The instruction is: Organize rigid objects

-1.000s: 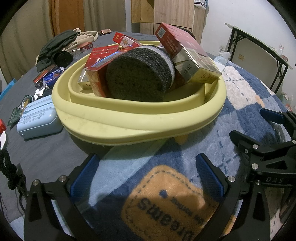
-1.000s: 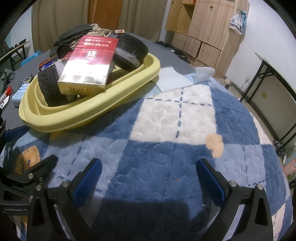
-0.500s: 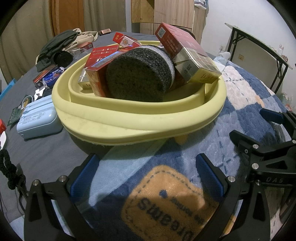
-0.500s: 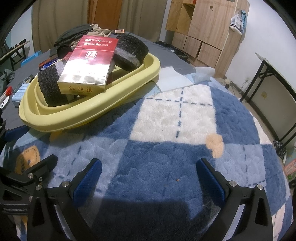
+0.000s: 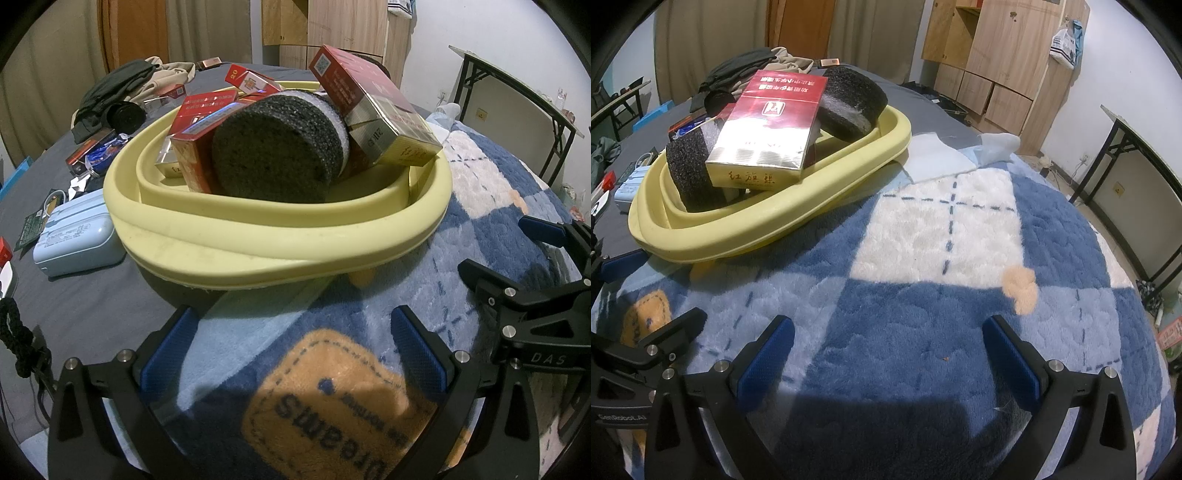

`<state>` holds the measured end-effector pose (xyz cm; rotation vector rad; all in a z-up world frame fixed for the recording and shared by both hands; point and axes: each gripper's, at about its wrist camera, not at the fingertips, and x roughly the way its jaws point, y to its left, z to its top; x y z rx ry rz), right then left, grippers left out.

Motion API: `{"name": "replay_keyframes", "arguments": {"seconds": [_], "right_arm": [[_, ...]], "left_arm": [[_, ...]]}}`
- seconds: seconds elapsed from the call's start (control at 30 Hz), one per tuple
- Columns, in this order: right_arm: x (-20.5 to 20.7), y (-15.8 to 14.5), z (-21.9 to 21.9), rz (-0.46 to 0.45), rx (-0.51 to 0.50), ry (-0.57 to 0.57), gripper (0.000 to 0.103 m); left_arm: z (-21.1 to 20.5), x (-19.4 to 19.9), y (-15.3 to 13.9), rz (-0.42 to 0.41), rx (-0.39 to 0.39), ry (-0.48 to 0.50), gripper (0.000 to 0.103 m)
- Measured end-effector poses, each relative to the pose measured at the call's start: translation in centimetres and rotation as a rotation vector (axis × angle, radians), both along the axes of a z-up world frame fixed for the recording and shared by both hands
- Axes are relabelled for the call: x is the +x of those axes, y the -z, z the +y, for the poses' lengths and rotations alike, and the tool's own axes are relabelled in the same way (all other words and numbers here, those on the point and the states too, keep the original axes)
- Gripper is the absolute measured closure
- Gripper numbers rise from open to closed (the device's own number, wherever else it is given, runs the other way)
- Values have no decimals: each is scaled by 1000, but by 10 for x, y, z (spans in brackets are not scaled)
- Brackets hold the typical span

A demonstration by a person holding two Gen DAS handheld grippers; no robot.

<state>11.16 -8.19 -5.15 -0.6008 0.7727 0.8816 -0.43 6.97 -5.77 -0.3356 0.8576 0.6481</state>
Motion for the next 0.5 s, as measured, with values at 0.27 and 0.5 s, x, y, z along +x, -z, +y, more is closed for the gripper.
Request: {"name": "replay_keyframes", "arguments": {"seconds": [0.27, 0.5], "right_arm": [[1, 0, 0, -1, -1, 0, 0], [1, 0, 0, 0, -1, 0, 0]], "left_arm": [[0, 0, 0, 0, 1, 0, 0], [0, 1, 0, 1, 1, 0, 0]]}}
